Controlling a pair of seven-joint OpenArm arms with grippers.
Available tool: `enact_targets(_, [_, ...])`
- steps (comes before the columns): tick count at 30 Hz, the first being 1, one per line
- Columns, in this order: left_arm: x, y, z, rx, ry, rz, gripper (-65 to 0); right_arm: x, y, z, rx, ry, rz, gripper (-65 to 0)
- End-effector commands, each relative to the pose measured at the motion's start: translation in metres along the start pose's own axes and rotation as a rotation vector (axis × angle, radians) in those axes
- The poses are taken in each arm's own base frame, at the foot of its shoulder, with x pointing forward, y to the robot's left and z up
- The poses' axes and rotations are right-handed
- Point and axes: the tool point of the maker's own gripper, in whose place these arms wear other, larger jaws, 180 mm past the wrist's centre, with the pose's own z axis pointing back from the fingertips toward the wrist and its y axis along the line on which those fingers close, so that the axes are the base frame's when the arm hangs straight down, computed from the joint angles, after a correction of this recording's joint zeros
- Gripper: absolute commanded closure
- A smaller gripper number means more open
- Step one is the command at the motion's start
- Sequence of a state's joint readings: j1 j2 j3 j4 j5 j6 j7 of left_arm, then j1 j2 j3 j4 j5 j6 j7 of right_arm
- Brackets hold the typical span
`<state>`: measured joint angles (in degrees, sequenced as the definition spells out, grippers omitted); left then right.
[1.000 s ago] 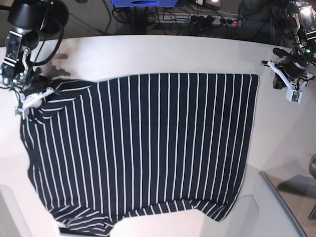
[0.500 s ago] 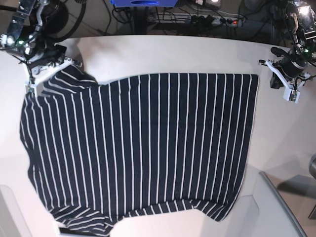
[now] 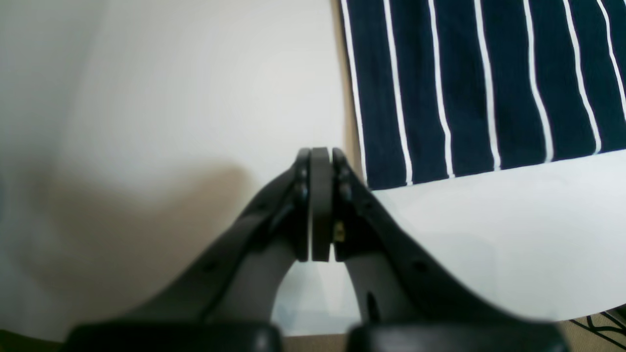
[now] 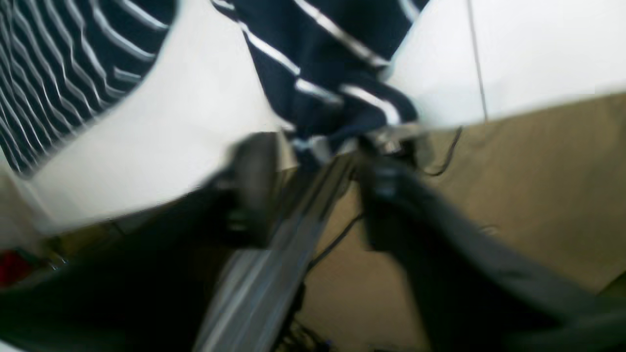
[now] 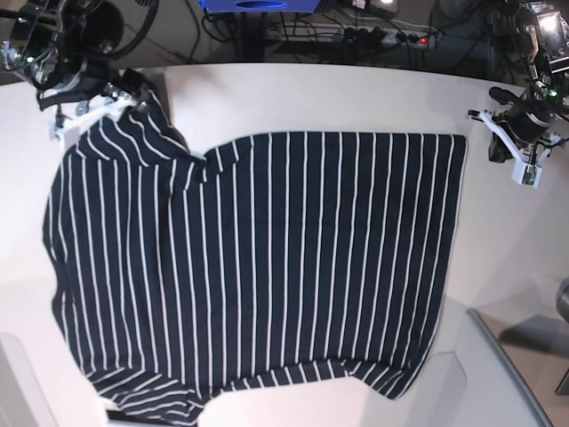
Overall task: Layout the t-shirt on the table in an organized manner, then fold the t-shirt properly
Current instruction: 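Drag the held shirt corner outward with the right gripper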
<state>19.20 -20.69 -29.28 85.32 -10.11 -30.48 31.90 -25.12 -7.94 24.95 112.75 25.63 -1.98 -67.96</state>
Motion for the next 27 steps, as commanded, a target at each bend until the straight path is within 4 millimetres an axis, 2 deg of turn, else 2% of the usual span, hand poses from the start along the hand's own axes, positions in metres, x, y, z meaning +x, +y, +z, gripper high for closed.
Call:
enact_targets(1, [0.013, 0.011, 0.004, 0.02, -0.04, -0.014, 0.0, 0.014, -0.005, 0.005, -0.008, -0.062, -0.012, -33.8])
enact_targets(3, [0.013, 0.011, 0.004, 0.02, -0.04, -0.014, 0.0, 0.028, -0.02, 0.011, -0.042, -0.135, -0.038, -33.0])
enact_targets(6, [0.01, 0.008, 0.003, 0.012, -0.03, -0.012, 0.0, 0.061, -0.036, 0.022, -0.079, -0.274, -0.027, -30.3])
enact_targets(9, [0.0, 0.005, -0.003, 0.0, -0.012, 0.023, 0.0, 0.099, -0.034, 0.029, -0.076, -0.391, 0.028, -27.0])
enact_targets(10, [0.005, -0.001, -0.009, -0.014, -0.023, 0.038, 0.0, 0.11, -0.028, 0.026, -0.062, -0.407, 0.057, -24.8])
enact_targets(12, [0.007, -0.013, -0.02, -0.034, -0.034, 0.092, 0.0, 0.13, -0.018, 0.019, -0.036, -0.415, 0.147, -16.2])
enact_targets(14, [0.008, -0.024, -0.028, -0.053, -0.041, 0.13, 0.0, 0.14, -0.004, 0.007, 0.0, -0.398, 0.206, -3.9])
enact_targets(15, [0.009, -0.029, -0.031, -0.062, -0.042, 0.14, 0.0, 0.143, -0.002, 0.0, 0.008, -0.387, 0.213, 0.0])
enact_targets(19, [0.011, -0.038, -0.035, -0.076, -0.045, 0.15, 0.0, 0.145, -0.001, -0.026, 0.023, -0.327, 0.182, -0.8])
enact_targets(22, [-0.004, -0.038, -0.04, -0.08, -0.005, 0.167, 0.0, 0.141, -0.005, -0.04, 0.024, -0.289, 0.157, -0.5])
enact_targets(27, [-0.03, -0.003, -0.048, -0.039, 0.009, 0.204, 0.0, 0.135, -0.018, -0.059, 0.005, -0.223, 0.126, -0.5])
